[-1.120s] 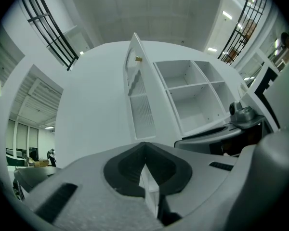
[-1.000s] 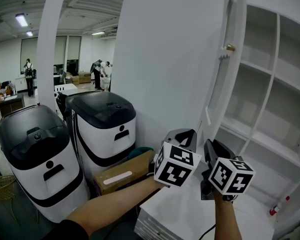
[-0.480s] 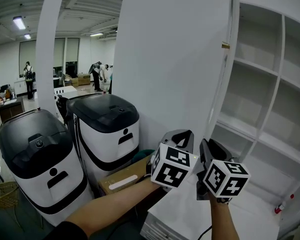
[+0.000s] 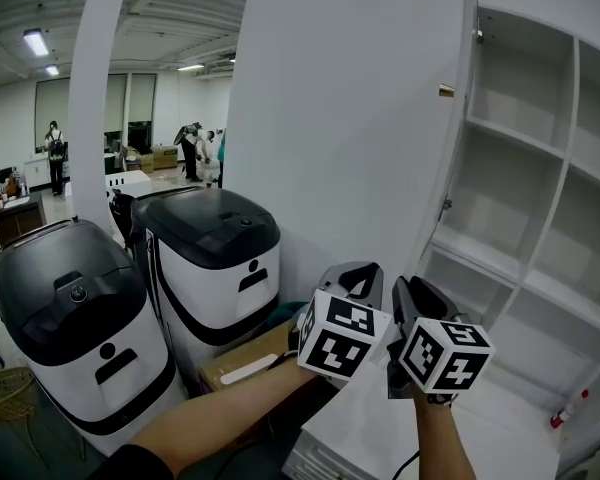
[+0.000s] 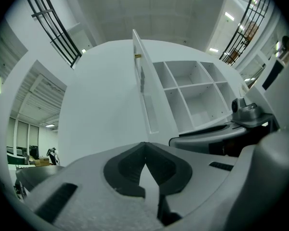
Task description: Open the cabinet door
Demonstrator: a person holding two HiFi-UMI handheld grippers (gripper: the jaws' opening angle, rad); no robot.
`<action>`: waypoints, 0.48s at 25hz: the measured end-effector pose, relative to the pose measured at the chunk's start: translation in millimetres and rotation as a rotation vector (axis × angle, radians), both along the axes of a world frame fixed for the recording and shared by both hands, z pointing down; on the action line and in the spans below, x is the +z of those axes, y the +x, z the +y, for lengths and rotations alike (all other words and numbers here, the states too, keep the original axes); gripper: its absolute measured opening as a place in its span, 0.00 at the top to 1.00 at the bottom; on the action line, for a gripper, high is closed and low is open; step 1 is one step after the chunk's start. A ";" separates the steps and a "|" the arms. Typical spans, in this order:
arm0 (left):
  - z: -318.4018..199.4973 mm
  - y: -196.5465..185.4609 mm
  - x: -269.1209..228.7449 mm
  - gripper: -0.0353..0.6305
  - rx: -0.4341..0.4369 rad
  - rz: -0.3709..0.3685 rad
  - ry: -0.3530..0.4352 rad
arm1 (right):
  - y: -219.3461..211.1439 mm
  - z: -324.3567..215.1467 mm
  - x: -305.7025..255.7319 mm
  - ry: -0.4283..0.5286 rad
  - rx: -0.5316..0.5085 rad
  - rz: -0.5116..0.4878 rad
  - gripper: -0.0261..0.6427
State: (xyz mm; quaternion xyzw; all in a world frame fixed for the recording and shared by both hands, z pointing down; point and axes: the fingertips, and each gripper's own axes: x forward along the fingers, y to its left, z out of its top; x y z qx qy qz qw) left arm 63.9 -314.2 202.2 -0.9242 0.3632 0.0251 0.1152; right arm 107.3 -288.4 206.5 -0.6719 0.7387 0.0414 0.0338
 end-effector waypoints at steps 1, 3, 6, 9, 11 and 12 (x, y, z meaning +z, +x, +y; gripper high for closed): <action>-2.0 -2.4 0.0 0.93 -0.002 0.000 0.000 | -2.2 -2.7 0.2 0.000 -0.001 -0.001 0.82; -5.3 -7.2 -0.1 0.93 -0.005 -0.001 0.000 | -6.6 -7.5 0.8 0.000 -0.001 -0.003 0.82; -9.2 -14.6 -2.0 0.93 -0.009 -0.002 0.003 | -12.4 -13.4 0.4 0.000 -0.004 -0.004 0.82; -12.2 -20.9 -3.2 0.93 -0.014 -0.002 0.007 | -17.8 -19.1 -0.2 0.000 -0.007 -0.005 0.82; -14.7 -24.8 -2.2 0.93 -0.016 -0.005 0.007 | -21.4 -23.3 -0.3 0.000 -0.007 -0.002 0.81; -16.4 -26.7 -1.7 0.93 -0.017 -0.007 0.007 | -23.1 -25.5 -0.4 0.000 -0.006 0.000 0.81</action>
